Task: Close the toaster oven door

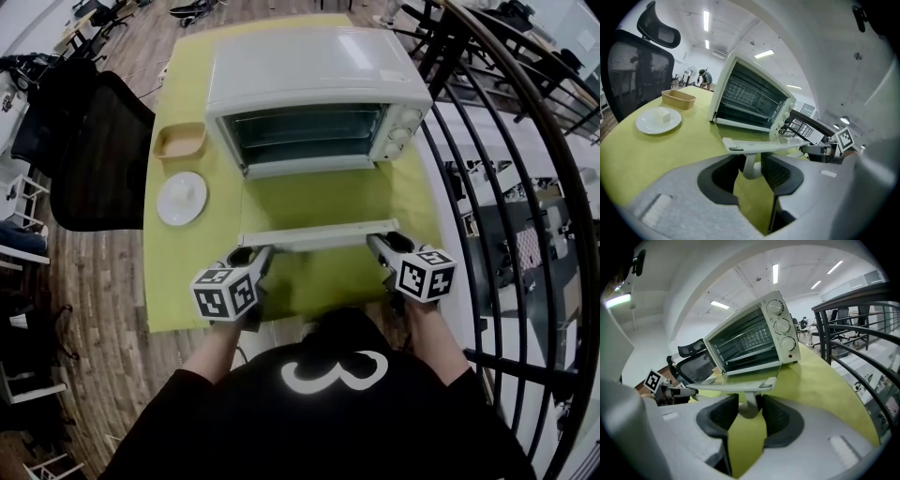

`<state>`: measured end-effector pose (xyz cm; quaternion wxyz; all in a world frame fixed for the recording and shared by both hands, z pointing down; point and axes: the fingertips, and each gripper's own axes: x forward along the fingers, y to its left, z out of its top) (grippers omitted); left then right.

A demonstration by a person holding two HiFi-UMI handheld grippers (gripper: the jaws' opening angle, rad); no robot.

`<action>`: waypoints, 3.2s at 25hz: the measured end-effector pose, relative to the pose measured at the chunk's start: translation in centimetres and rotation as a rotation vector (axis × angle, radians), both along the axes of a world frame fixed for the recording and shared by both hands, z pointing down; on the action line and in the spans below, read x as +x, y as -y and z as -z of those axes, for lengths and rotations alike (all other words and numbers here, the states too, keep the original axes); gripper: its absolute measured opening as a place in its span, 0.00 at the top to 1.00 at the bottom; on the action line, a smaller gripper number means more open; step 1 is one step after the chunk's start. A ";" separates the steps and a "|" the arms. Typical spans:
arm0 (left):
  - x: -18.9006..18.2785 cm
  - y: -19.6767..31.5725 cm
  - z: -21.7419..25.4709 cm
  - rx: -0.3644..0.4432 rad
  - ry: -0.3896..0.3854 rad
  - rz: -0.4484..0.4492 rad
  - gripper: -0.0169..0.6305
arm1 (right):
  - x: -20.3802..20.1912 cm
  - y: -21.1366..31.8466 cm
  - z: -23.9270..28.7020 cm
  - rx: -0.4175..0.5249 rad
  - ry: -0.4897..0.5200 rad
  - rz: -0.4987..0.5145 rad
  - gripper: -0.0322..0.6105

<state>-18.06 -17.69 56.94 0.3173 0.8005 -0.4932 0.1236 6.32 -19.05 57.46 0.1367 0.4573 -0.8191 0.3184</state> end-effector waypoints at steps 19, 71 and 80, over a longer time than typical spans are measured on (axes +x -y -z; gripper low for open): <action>-0.4 2.0 5.7 0.075 -0.018 -0.013 0.74 | 0.0 1.7 5.7 0.065 0.098 -0.030 0.70; -1.8 14.1 16.8 0.096 -0.471 0.046 0.70 | -0.7 13.9 17.3 0.100 0.449 0.012 0.68; -1.9 16.0 17.0 0.076 -0.542 0.058 0.69 | -0.6 15.9 17.7 0.099 0.464 0.021 0.66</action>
